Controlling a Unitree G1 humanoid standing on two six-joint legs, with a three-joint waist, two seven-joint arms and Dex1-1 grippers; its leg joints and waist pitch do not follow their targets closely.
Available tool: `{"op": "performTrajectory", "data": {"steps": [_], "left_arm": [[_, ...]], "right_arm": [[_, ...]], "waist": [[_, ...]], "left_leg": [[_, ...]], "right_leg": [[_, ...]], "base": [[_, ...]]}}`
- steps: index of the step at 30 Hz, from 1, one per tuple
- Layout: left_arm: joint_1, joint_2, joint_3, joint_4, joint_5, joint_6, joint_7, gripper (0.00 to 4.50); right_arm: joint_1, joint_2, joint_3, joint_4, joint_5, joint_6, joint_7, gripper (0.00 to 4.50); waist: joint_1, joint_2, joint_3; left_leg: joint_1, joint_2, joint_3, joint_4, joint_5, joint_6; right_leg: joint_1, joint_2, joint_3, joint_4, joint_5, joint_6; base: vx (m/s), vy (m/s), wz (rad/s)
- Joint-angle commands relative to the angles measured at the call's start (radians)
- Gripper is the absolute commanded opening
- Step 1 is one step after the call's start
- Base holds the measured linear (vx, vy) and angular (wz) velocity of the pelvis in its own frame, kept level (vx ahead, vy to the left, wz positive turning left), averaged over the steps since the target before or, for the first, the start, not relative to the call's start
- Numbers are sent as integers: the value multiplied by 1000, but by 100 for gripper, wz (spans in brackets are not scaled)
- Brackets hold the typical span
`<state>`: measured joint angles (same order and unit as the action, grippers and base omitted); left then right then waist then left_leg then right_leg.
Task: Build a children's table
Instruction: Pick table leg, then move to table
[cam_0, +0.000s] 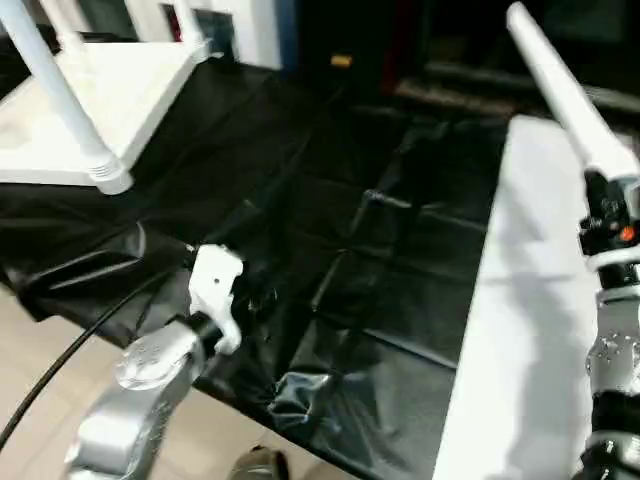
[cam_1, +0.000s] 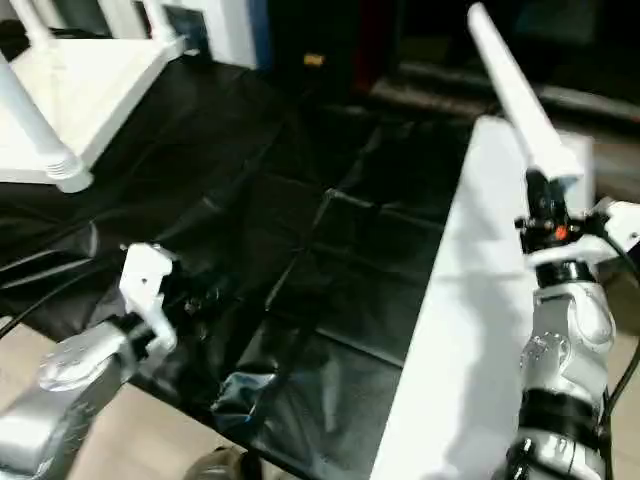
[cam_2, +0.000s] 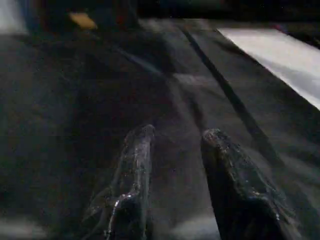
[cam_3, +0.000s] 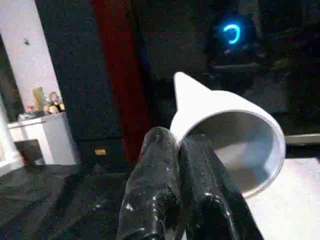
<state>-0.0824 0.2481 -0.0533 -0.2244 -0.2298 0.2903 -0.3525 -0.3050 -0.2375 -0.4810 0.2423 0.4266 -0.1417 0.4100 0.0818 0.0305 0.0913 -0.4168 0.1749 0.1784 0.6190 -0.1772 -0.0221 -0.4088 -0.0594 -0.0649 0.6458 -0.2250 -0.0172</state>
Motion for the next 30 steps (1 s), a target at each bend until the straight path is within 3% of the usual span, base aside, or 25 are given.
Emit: {"op": "performTrajectory", "data": {"steps": [1, 3, 5, 6, 7, 9, 10, 12, 14, 15, 16, 17, 18, 19, 20, 21, 22, 23, 24, 25, 26, 27, 28, 29, 30], "left_arm": [[-18, -10, 37, 12, 22, -34, 45, 178], [-67, -12, 65, 31, 32, -30, 83, 178], [-82, -8, 69, 37, 35, -27, 88, 178], [-82, -8, 69, 37, 35, -27, 88, 178], [-91, 4, 73, 46, 49, -19, 99, 178], [-85, 24, 77, 69, 86, -12, 124, 178], [-84, 24, 77, 69, 87, -12, 125, 178], [-82, 25, 75, 69, 91, -13, 126, 178], [-83, 22, 70, 68, 103, -21, 128, 178], [-84, 24, 70, 71, 109, -28, 128, 178], [-84, 24, 70, 73, 111, -32, 128, 178], [-83, 26, 73, 73, 111, -35, 127, 178], [-82, 26, 75, 73, 110, -36, 127, 178], [-77, 29, 78, 70, 110, -35, 126, 178], [-74, 30, 80, 68, 110, -34, 126, 178], [-57, 31, 82, 54, 109, -34, 128, 178], [-54, 31, 83, 52, 109, -34, 129, 178], [-43, 28, 84, 43, 110, -32, 135, 178], [-39, 28, 84, 40, 111, -32, 136, 178], [-26, 24, 86, 32, 116, -33, 140, 178], [-22, 22, 87, 30, 117, -33, 142, 178], [-16, 19, 87, 25, 119, -33, 144, 178], [-11, 17, 86, 20, 120, -34, 146, 178], [-5, 14, 86, 12, 118, -35, 147, 178], [1, 12, 86, 6, 117, -34, 147, 178]], "right_arm": [[31, 17, 25, -82, -21, 48, -38, 4], [135, 60, 80, -200, -60, 134, -78, 4], [169, 73, 98, -232, -67, 166, -99, 4], [169, 73, 98, -232, -67, 166, -99, 4], [196, 99, 109, -247, -72, 184, -129, 4], [219, 148, 150, -266, -75, 207, -188, 4], [218, 151, 153, -266, -75, 207, -190, 4], [216, 162, 164, -262, -77, 204, -195, 4], [216, 177, 179, -270, -83, 219, -212, 4], [216, 180, 187, -275, -86, 227, -216, 4], [218, 181, 191, -282, -86, 236, -220, 4], [216, 184, 197, -286, -89, 244, -224, 4], [216, 185, 200, -289, -91, 250, -227, 4], [217, 189, 207, -299, -95, 265, -232, 4], [218, 191, 210, -305, -97, 275, -235, 4], [219, 192, 226, -313, -100, 294, -240, 4], [219, 191, 230, -314, -100, 297, -241, 4], [219, 189, 241, -313, -103, 305, -241, 4], [219, 188, 245, -312, -105, 306, -240, 4], [217, 187, 253, -307, -105, 307, -240, 4], [215, 188, 254, -304, -103, 307, -241, 4], [213, 188, 255, -299, -103, 307, -242, 4], [210, 188, 256, -295, -102, 307, -242, 4], [206, 190, 258, -290, -101, 307, -242, 4], [204, 191, 261, -287, -101, 309, -241, 4]], "waist": [[3, -24, -68], [39, -41, -68], [35, -44, -68], [32, -38, -70], [22, -17, -71], [-30, -27, -63], [-39, -23, -59], [-64, -22, -58], [-70, -43, -57], [-71, -57, -55], [-37, -76, -62], [-15, -86, -64], [-35, -95, -56], [-30, -84, -57], [-43, -74, -60], [-88, -76, -60], [-117, -72, -65], [-148, -70, -66], [-151, -54, -65], [-153, -82, -68], [-145, -95, -74], [-83, -132, -88], [-39, -122, -87], [-52, -121, -74], [-60, -137, -68]], "left_leg": [[12, 37, -8, -59, -130, 137], [-5, 44, -33, 15, -107, 179], [-34, 49, -60, 49, -104, 175], [-40, 42, -75, 29, -55, 185], [31, 50, -43, 7, -87, 123], [145, 38, 37, -73, -365, 53], [160, 44, 58, -87, -427, 44], [124, 87, 121, -155, -524, 3], [128, 112, 147, -163, -555, -68], [130, 100, 157, -149, -575, -99], [169, 51, 132, 22, -583, -121], [28, 30, -20, 143, -458, -22], [-22, 7, -110, 147, -290, -16], [-2, -7, -122, 130, -267, -22], [52, -50, -99, 47, -246, 9], [97, -46, -56, -48, -285, 67], [146, -24, -46, -64, -293, 124], [129, 32, -33, -120, -288, 244], [139, 66, -21, -134, -171, 295], [157, 78, 5, -124, -125, 287], [168, 70, 49, -120, -176, 197], [121, -2, 47, 21, -292, 55], [81, -5, -21, 134, -363, 6], [18, -11, -123, 180, -334, -47], [13, -36, -152, 170, -286, -79]], "right_leg": [[60, -130, 81, -117, -232, -134], [76, -242, 152, -163, -351, -109], [93, -285, 173, -172, -397, -124], [87, -243, 136, -163, -405, -159], [35, -166, 160, -162, -442, -145], [-53, -15, 87, -102, -370, -77], [-73, -5, 65, -86, -362, -64], [-58, -9, -37, 33, -223, -30], [-41, -53, -59, 41, -191, -57], [-41, -66, -43, 2, -243, -71], [-74, -195, 113, -164, -439, -98], [70, -352, 290, -210, -603, -116], [103, -308, 255, -195, -769, -108], [81, -265, 253, -204, -780, -128], [26, -120, 223, -193, -691, -122], [-32, 5, 150, -130, -602, -68], [-82, 33, 105, -81, -496, -57], [-75, 22, 21, 43, -271, -74], [-66, -15, -24, 70, -108, -115], [-73, -30, -40, 55, -66, -136], [-47, -62, -35, 27, -50, -169], [43, -228, 157, -132, -205, -239], [75, -331, 272, -203, -351, -284], [101, -320, 281, -205, -552, -320], [87, -234, 251, -196, -562, -307]], "base": [[0, 0, 0], [-10, 28, 2], [-6, 108, -2], [-4, 167, -13], [-23, 224, -19], [-45, 225, -31], [-52, 223, -55], [-44, 235, -55], [-54, 212, -61], [-43, 172, -57], [14, 206, -62], [14, 206, -62], [42, 246, -106], [-5, 257, -94], [-5, 257, -94], [-49, 236, -48], [-49, 256, -48], [-49, 256, -48], [-45, 270, -65], [-41, 211, -67], [-41, 211, -67], [-22, 191, -66], [-26, 235, -82], [-26, 235, -82], [-22, 270, -94]]}}
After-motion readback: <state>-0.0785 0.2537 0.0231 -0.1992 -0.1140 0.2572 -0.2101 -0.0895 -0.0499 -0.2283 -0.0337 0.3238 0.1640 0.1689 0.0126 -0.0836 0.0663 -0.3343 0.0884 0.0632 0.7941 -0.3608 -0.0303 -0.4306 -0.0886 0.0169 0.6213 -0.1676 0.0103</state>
